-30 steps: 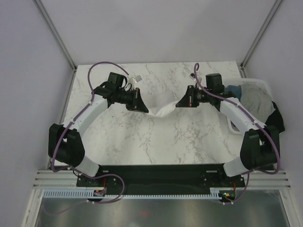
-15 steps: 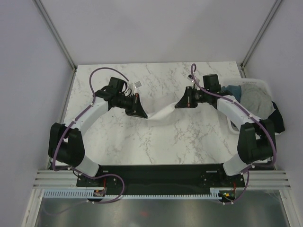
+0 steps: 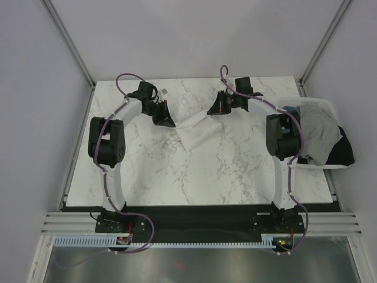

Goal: Fold and stack the t-shirts
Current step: Fold the tshirt, then neatly place the folded tshirt to the corner

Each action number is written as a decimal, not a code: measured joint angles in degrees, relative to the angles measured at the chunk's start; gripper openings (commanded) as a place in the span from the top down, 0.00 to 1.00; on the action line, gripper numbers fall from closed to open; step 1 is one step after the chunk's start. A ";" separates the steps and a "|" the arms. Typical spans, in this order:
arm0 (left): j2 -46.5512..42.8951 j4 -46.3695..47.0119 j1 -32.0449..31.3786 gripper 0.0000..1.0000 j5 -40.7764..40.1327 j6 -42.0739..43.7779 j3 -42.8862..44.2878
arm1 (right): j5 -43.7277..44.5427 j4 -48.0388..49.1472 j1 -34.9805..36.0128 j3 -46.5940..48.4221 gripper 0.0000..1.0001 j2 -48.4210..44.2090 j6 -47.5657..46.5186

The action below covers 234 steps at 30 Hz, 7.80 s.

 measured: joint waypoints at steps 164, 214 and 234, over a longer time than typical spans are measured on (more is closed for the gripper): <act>30.08 17.14 25.07 0.36 -63.73 57.18 38.34 | -4.68 9.77 -9.01 -23.41 0.43 -26.12 -9.40; 12.59 16.57 32.41 0.46 8.00 -6.78 11.04 | -6.05 12.61 -11.32 -26.77 0.43 -24.06 -8.26; 21.66 56.35 35.06 0.46 23.85 -43.23 0.42 | -6.01 12.83 -11.47 -26.95 0.43 -23.02 -7.69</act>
